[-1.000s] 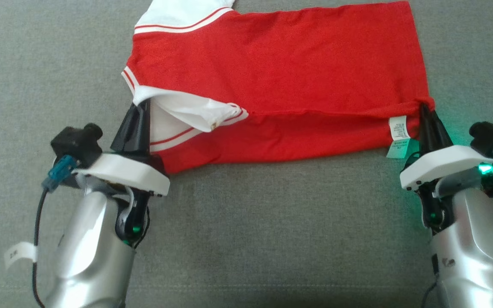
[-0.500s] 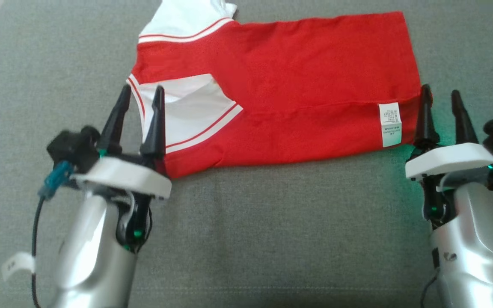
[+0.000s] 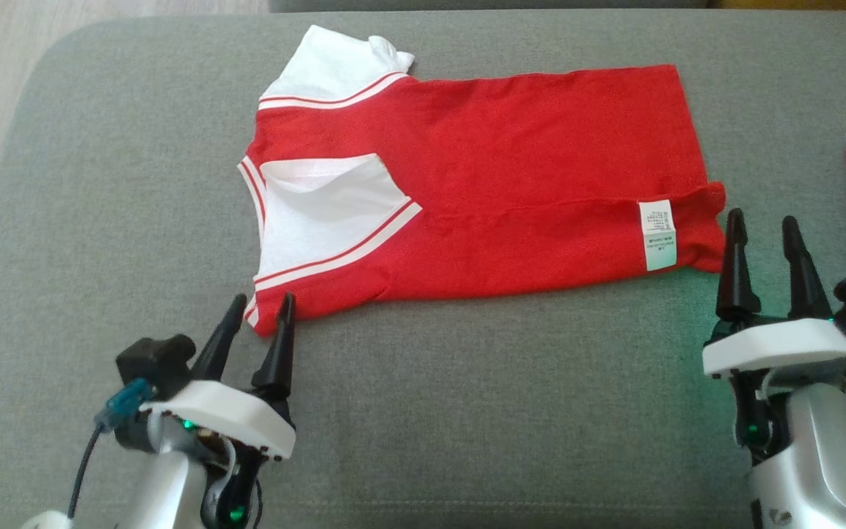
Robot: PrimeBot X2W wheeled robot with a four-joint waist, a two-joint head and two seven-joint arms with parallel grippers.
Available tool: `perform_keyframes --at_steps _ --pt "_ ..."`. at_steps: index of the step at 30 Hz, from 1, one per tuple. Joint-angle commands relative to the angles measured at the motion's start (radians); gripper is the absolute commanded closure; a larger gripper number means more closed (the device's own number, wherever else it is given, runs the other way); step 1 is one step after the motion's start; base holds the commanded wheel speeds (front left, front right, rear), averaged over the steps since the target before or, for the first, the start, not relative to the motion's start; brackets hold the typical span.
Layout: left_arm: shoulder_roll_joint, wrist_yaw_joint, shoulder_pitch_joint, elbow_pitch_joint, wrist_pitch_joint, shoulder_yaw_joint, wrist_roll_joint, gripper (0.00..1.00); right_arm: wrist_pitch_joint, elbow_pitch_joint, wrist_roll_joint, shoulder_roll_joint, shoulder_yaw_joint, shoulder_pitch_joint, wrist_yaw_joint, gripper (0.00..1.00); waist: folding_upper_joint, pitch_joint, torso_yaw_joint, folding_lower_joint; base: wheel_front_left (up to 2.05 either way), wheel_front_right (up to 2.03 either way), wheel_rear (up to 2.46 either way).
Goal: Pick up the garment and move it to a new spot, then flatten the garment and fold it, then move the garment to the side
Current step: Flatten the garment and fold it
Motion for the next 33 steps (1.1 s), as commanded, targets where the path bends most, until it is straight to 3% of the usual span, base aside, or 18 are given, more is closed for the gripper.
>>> perform_keyframes --at_steps 1,13,22,24,25,26,27,33 --pt "0.021 0.001 -0.024 -0.023 0.011 0.031 -0.004 0.00 0.002 -0.039 0.001 -0.004 0.031 -0.013 0.007 0.00 0.0000 0.000 -0.002 0.0000 0.00 0.00 0.00" --pt "0.025 0.105 -0.064 0.043 0.177 0.072 -0.044 0.00 0.022 -0.082 0.016 -0.004 0.056 -0.008 0.007 0.00 0.0000 0.040 -0.034 0.0000 0.00 0.00 0.00" --pt "0.025 0.106 -0.086 0.085 0.218 0.083 -0.086 0.00 0.029 -0.086 0.014 -0.004 0.065 -0.018 0.007 0.00 0.0000 0.060 -0.049 0.0000 0.00 0.00 0.00" --pt "0.024 0.099 -0.092 0.087 0.215 0.079 -0.089 0.54 0.036 -0.080 0.011 -0.004 0.065 -0.018 0.007 0.00 0.0000 0.063 -0.051 0.0000 0.00 0.00 0.00" --pt "0.023 0.095 -0.095 0.087 0.210 0.078 -0.091 0.68 0.042 -0.074 0.010 -0.004 0.065 -0.019 0.007 0.00 0.0000 0.064 -0.052 0.0000 0.00 0.00 0.00" --pt "0.023 0.093 -0.099 0.086 0.204 0.077 -0.093 0.91 0.050 -0.066 0.007 -0.004 0.064 -0.019 0.007 0.00 0.0000 0.065 -0.052 0.0000 0.00 0.00 0.00" --pt "0.022 0.091 -0.103 0.084 0.195 0.075 -0.093 1.00 0.059 -0.057 0.002 -0.004 0.062 -0.020 0.007 0.00 0.0000 0.066 -0.051 0.0000 0.00 0.00 0.00" --pt "0.017 0.089 -0.117 0.052 0.132 0.085 -0.100 1.00 0.116 0.011 -0.027 -0.004 0.028 -0.036 0.007 0.00 0.0000 0.074 -0.034 0.0000 0.00 0.00 0.00"
